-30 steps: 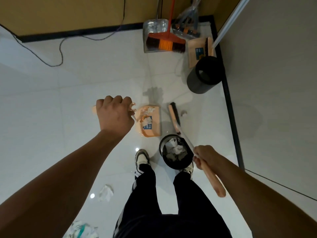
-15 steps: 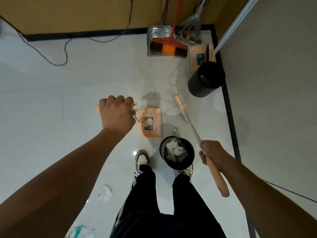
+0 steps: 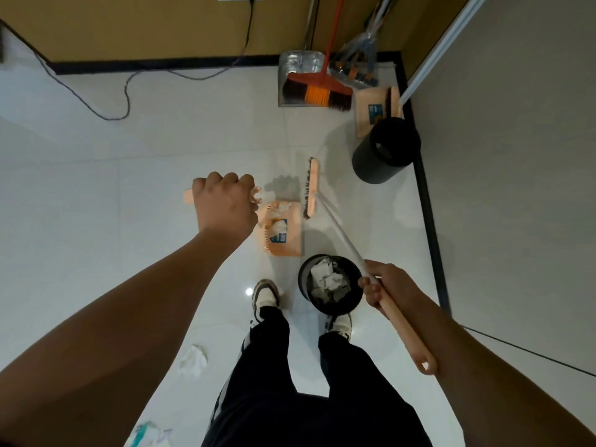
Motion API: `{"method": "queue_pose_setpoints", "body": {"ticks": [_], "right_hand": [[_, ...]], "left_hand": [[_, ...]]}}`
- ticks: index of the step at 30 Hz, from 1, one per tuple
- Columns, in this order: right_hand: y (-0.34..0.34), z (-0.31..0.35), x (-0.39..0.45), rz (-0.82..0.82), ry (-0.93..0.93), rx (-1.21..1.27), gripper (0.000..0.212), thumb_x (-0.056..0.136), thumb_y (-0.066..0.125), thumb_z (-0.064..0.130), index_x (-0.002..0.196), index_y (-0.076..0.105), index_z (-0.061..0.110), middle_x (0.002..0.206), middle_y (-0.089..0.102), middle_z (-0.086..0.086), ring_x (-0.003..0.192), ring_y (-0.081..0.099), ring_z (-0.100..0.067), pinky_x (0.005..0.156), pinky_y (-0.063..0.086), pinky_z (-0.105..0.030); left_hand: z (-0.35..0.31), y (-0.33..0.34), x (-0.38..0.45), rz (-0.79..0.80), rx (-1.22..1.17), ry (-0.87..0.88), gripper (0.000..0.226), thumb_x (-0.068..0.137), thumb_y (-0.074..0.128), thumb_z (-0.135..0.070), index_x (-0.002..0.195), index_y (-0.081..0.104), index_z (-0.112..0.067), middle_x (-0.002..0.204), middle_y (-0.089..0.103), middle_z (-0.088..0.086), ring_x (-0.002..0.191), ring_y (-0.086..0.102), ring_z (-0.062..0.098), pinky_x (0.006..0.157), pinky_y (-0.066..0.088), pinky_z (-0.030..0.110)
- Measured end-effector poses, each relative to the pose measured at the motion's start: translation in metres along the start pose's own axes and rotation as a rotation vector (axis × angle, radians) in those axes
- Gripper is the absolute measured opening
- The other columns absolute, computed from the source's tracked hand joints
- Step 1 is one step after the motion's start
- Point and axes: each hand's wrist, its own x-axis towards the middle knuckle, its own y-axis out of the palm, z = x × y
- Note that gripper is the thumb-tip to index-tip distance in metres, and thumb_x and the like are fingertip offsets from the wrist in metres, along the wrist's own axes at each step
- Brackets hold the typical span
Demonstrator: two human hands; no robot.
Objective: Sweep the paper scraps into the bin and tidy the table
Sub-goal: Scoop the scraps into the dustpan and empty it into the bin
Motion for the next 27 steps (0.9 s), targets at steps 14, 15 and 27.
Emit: {"method": "queue_pose_setpoints", "body": {"ticks": [14, 15, 27], "right_hand": [[-0.023, -0.033, -0.013, -0.183, -0.153, -0.739, 0.017, 0.093, 0.047, 0.004, 0.079, 0.056, 0.001, 0.057, 0.047, -0.011, 0.032, 0.042, -0.016, 0.034, 0.036, -0.018], [-0.024, -0.043, -0.016, -0.178, -0.151, -0.789, 0.014, 0.093, 0.047, 0.004, 0.085, 0.058, 0.000, 0.058, 0.047, -0.011, 0.036, 0.043, -0.017, 0.036, 0.037, -0.018], [0.010, -0.190, -0.054, 0.035, -0.188, -1.417, 0.011, 0.090, 0.054, 0.005, 0.093, 0.060, -0.004, 0.064, 0.051, -0.013, 0.033, 0.044, -0.018, 0.037, 0.040, -0.021]], "left_hand": [[-0.005, -0.028, -0.247, -0.037, -0.194, -0.717, 0.017, 0.081, 0.068, -0.036, 0.092, 0.064, -0.024, 0.076, 0.064, 0.000, 0.072, 0.057, 0.028, 0.061, 0.044, 0.034], [-0.011, -0.032, -0.267, -0.037, -0.228, -0.795, 0.017, 0.082, 0.067, -0.037, 0.093, 0.064, -0.025, 0.079, 0.064, -0.001, 0.074, 0.058, 0.027, 0.061, 0.045, 0.033], [-0.048, -0.053, -0.541, -0.043, -0.304, -1.458, 0.027, 0.077, 0.060, -0.057, 0.086, 0.059, -0.031, 0.070, 0.061, -0.008, 0.073, 0.061, 0.022, 0.064, 0.051, 0.031]]}}
